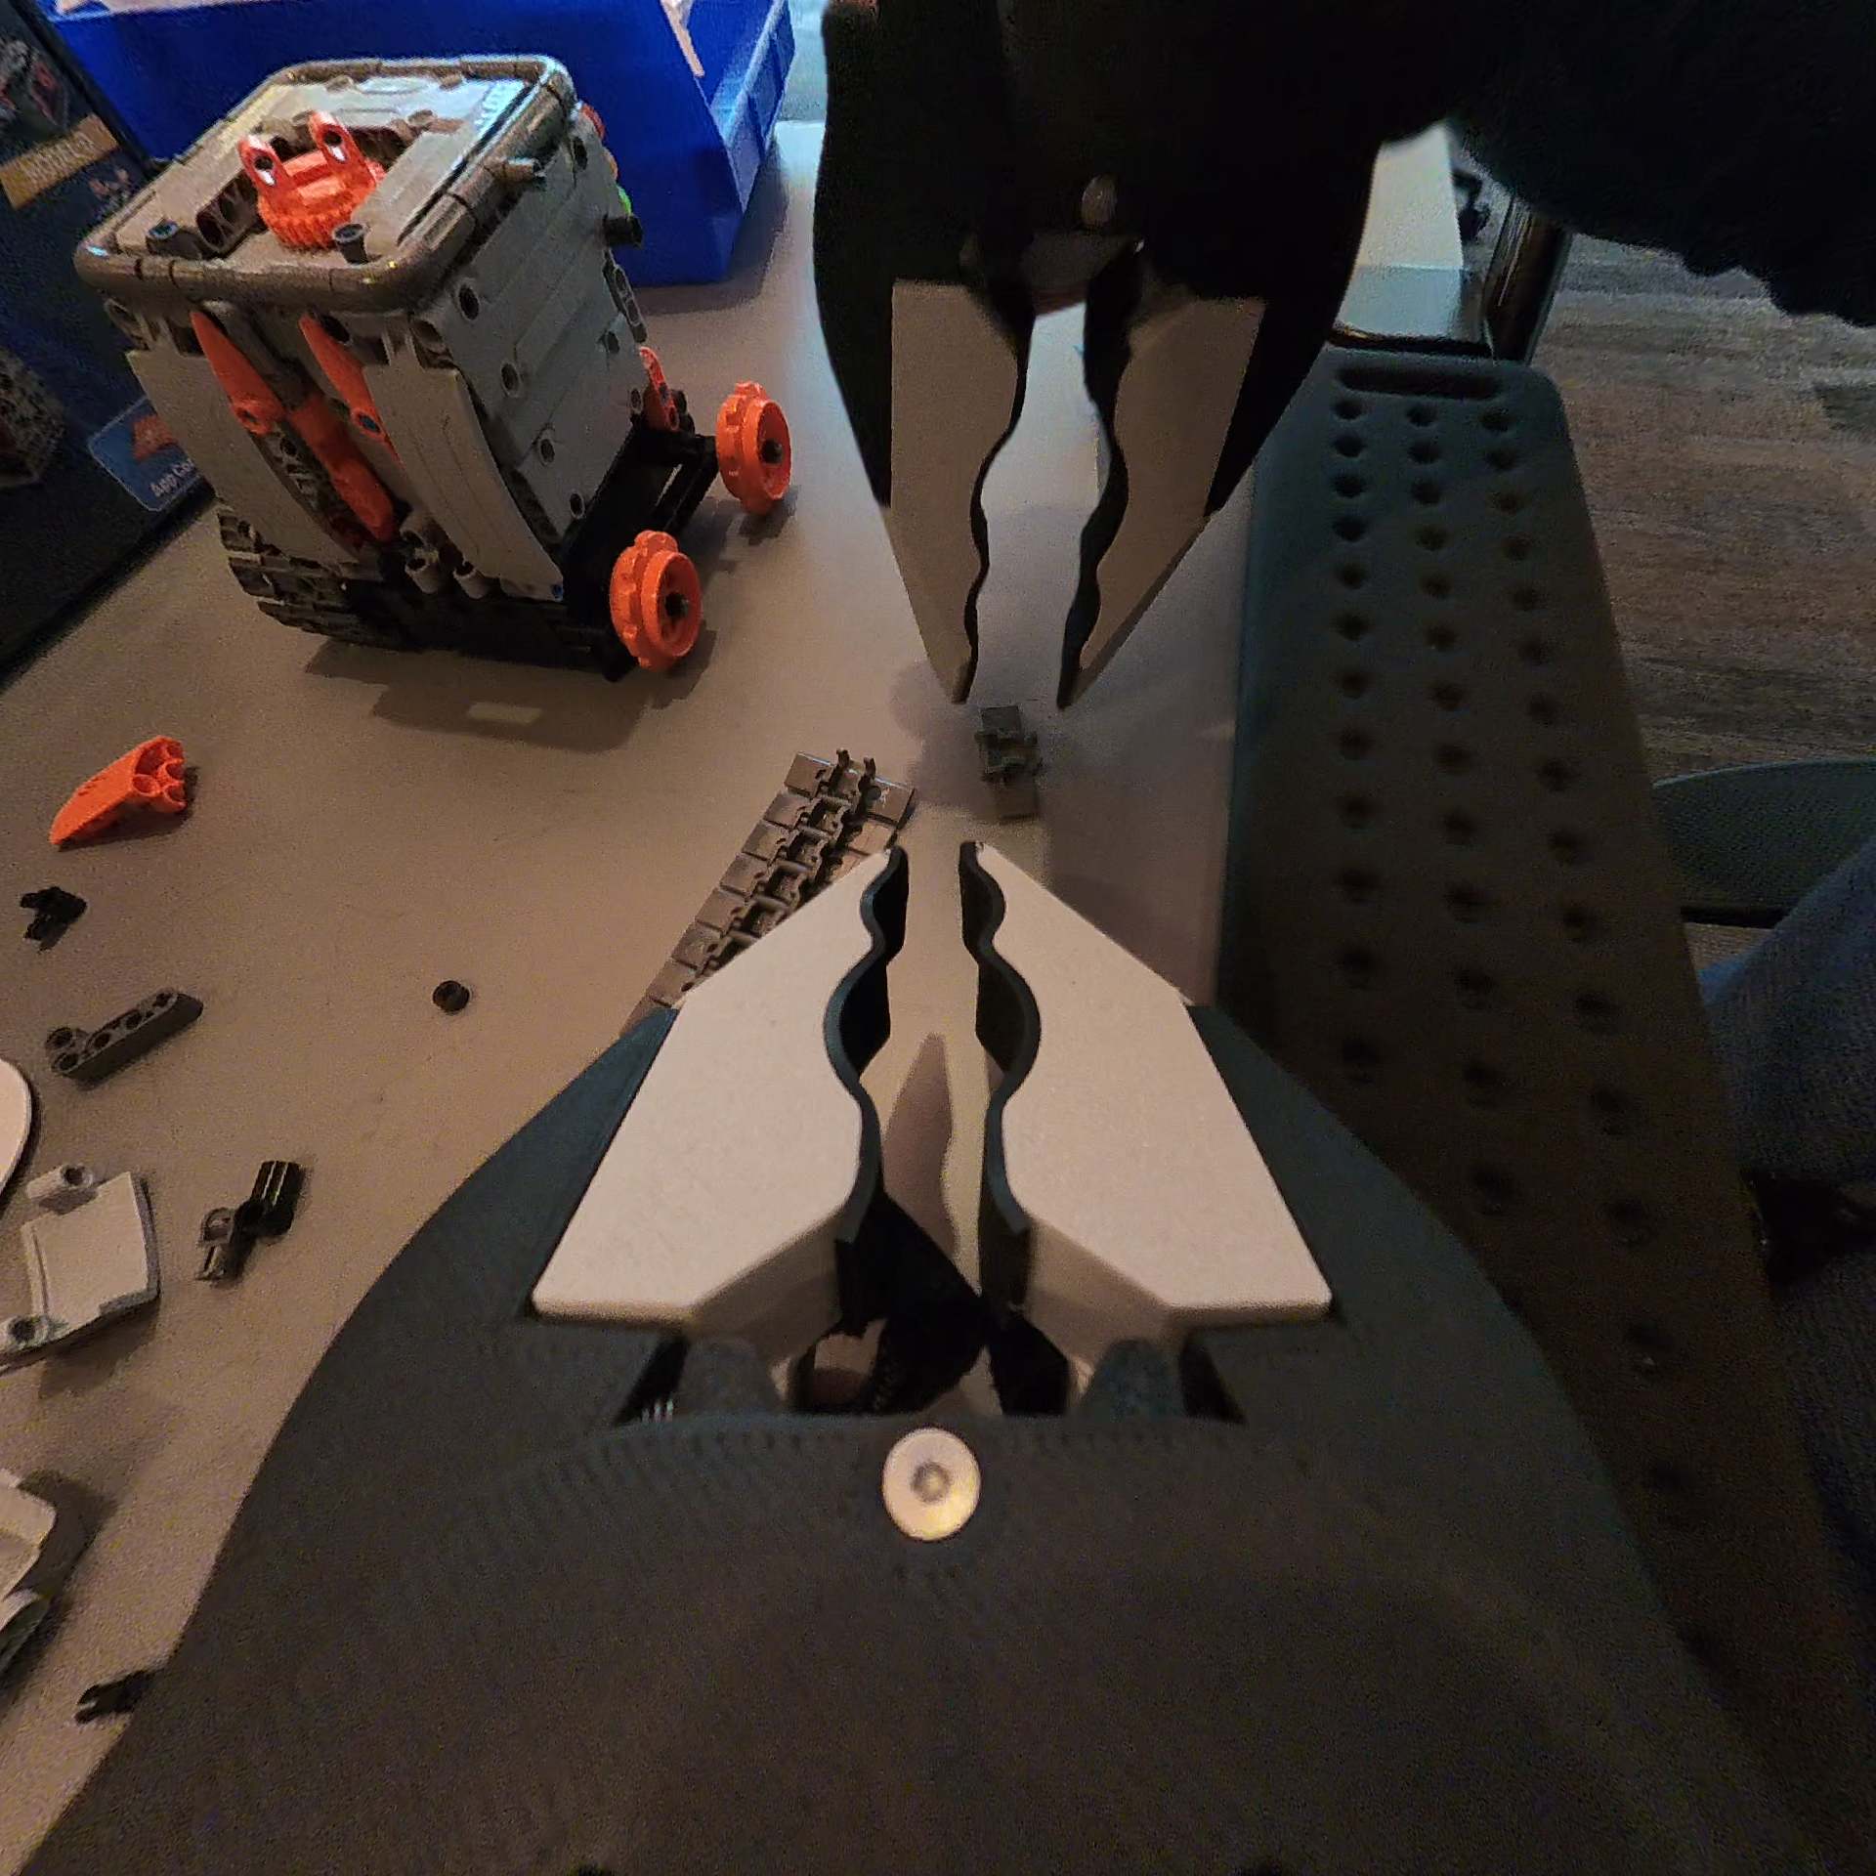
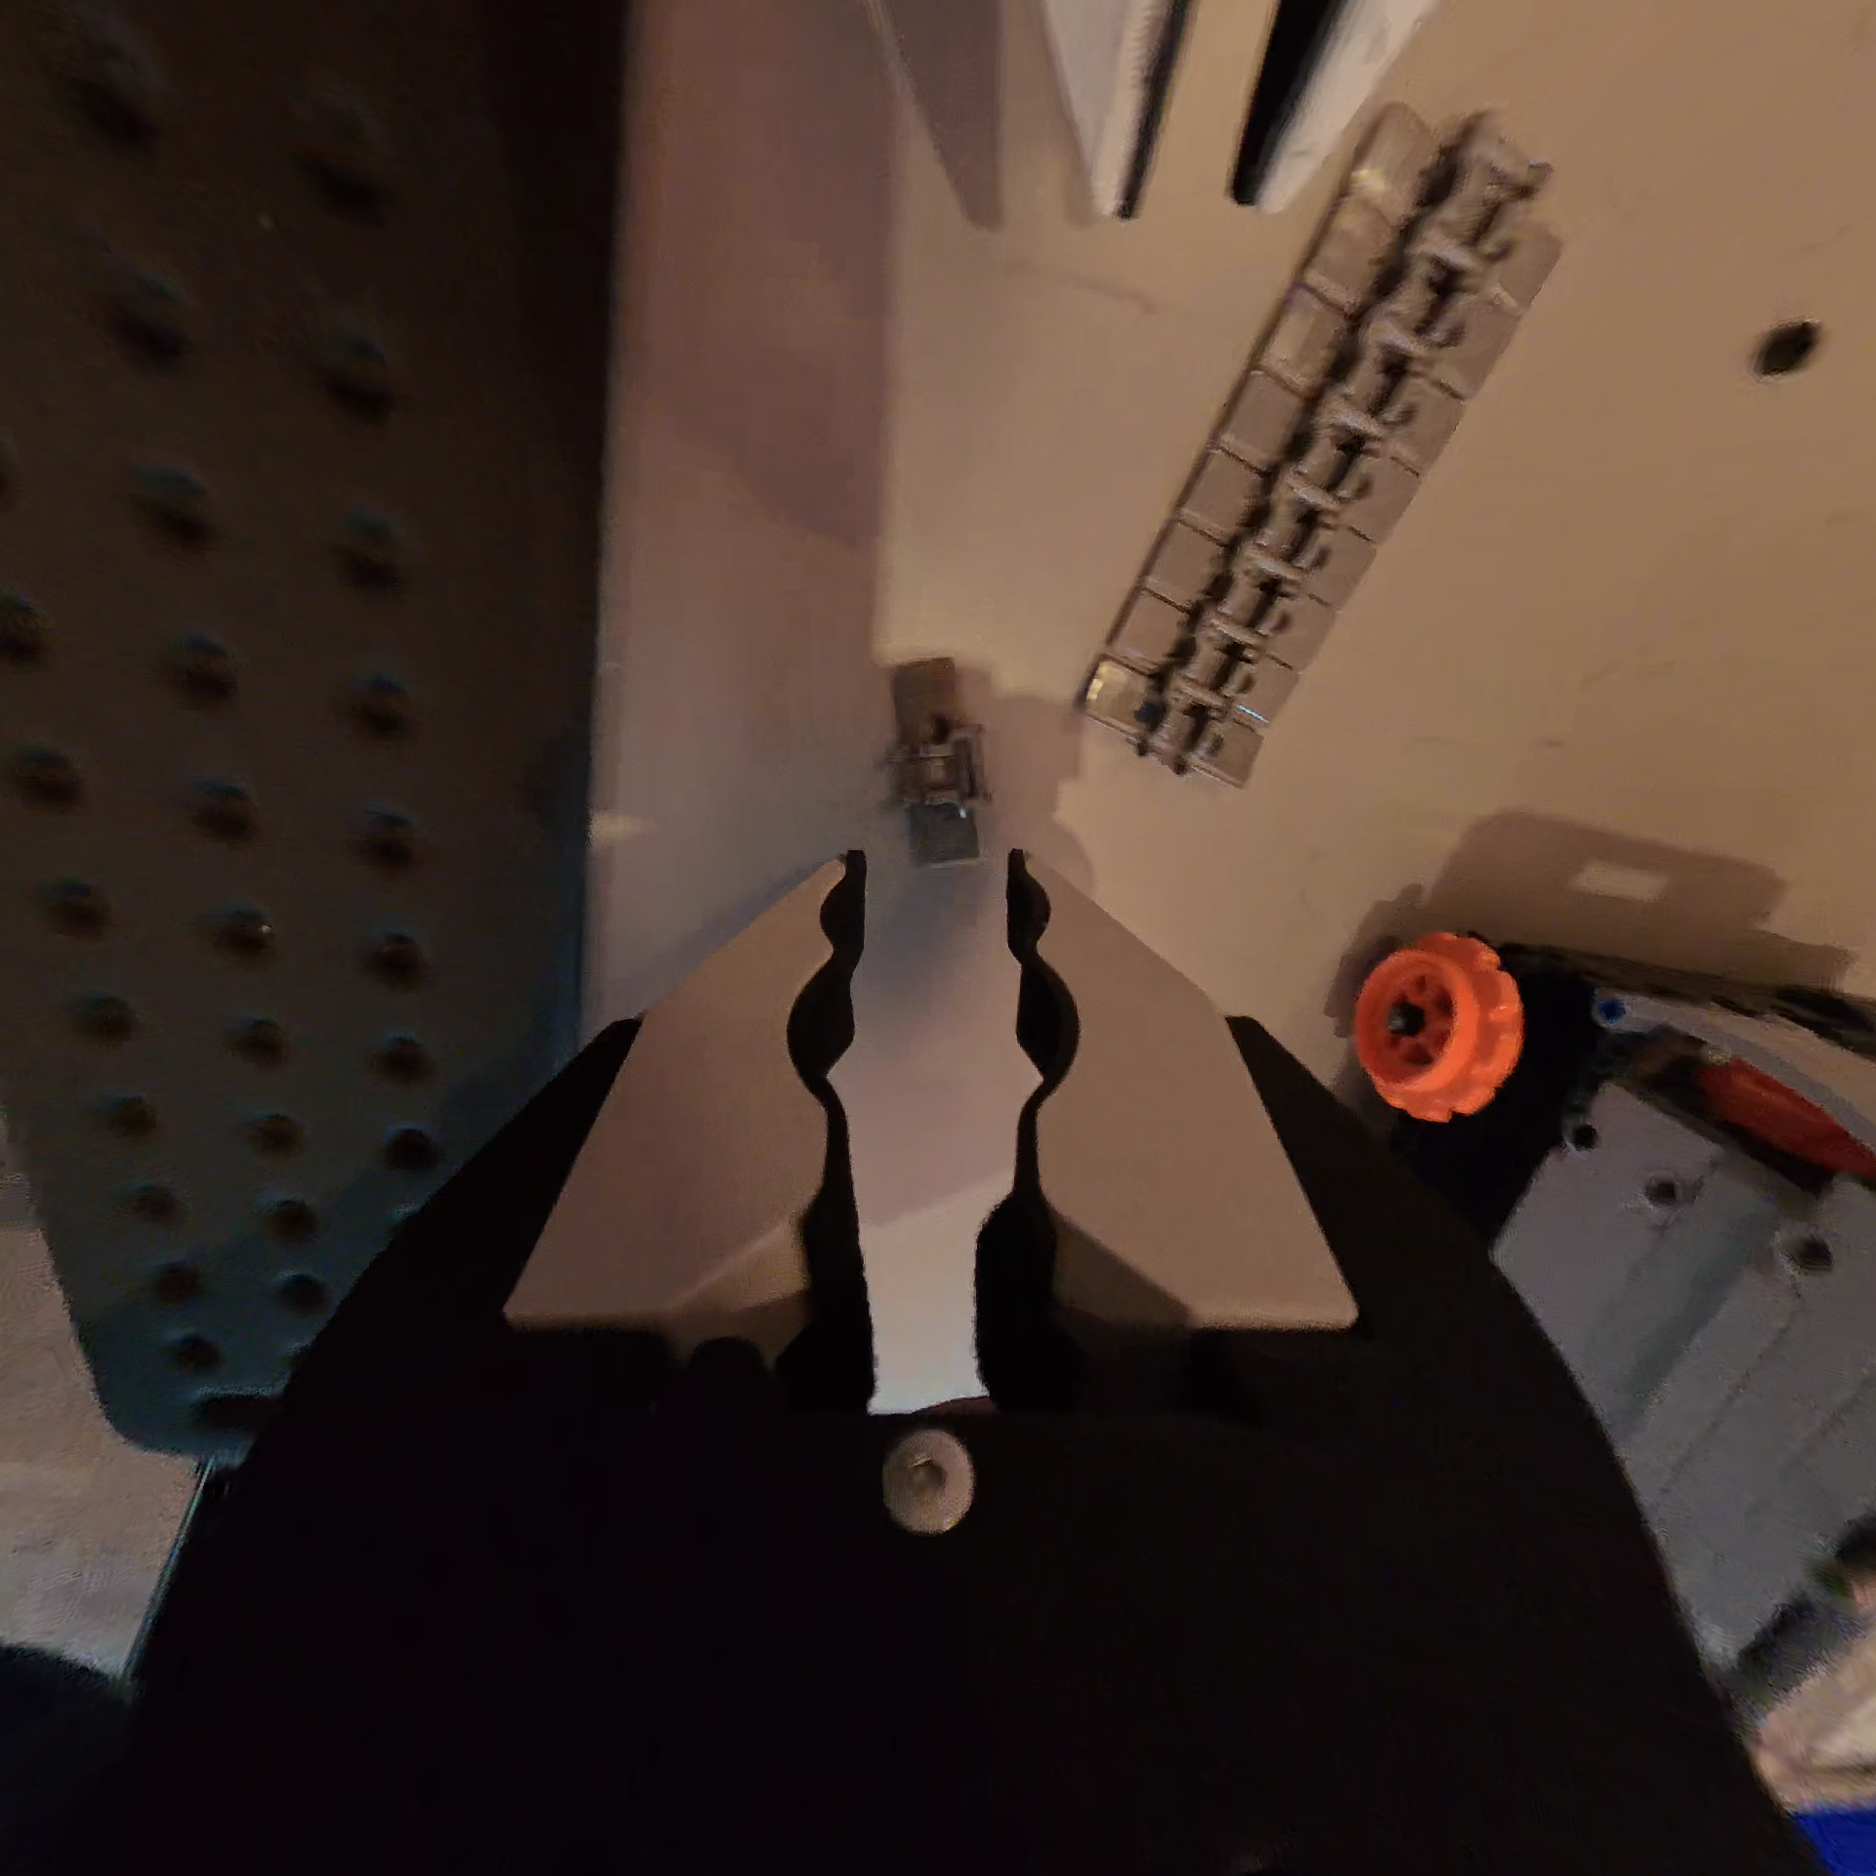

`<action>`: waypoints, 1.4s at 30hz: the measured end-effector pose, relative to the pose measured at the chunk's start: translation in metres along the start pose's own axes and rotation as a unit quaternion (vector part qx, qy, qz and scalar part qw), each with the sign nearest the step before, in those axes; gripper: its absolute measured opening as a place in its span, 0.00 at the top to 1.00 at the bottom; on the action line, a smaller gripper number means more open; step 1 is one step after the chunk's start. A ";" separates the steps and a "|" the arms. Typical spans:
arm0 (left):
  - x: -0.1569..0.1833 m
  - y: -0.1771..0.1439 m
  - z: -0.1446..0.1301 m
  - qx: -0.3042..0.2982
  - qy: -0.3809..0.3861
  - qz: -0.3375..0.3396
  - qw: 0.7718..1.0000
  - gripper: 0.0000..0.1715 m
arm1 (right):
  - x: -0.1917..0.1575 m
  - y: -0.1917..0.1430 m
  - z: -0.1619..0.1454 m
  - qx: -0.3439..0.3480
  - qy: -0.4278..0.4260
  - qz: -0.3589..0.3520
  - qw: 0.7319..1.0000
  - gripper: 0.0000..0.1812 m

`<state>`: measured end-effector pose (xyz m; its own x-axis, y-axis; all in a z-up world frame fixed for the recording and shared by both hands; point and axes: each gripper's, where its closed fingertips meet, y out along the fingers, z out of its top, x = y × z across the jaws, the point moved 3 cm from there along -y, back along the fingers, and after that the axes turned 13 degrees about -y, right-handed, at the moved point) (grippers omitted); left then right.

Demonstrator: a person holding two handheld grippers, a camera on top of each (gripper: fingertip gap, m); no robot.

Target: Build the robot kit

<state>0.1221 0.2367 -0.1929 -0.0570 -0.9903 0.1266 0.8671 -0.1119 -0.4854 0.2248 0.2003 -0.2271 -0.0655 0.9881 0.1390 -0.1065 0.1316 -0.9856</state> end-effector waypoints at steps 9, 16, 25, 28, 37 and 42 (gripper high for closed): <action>-0.002 0.014 -0.005 -0.063 0.055 0.019 0.996 0.94 | 0.000 -0.014 0.005 0.133 0.231 -0.101 0.959 0.90; -0.019 0.028 0.002 -0.083 0.094 0.048 0.991 0.93 | -0.006 0.006 0.012 0.170 0.292 -0.117 0.934 0.88; -0.045 0.057 -0.002 -0.124 0.108 0.060 0.984 0.91 | 0.000 0.008 0.010 0.185 0.305 -0.133 0.925 0.94; -0.044 0.060 -0.006 -0.142 0.110 0.051 0.982 0.93 | 0.000 0.008 0.010 0.174 0.278 -0.140 0.934 0.95; -0.032 0.052 -0.005 -0.145 0.124 0.015 0.982 0.92 | 0.006 0.002 0.001 0.165 0.223 -0.134 0.951 0.95; -0.023 0.058 -0.005 -0.144 0.140 -0.005 0.980 0.91 | 0.014 -0.003 0.000 0.182 0.215 -0.132 0.950 0.95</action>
<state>0.1715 0.2530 -0.2283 -0.2324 -0.9685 -0.0896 0.6924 -0.1001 -0.7145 0.2239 0.2133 -0.2220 0.4138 0.8761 0.2473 -0.4049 0.4204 -0.8120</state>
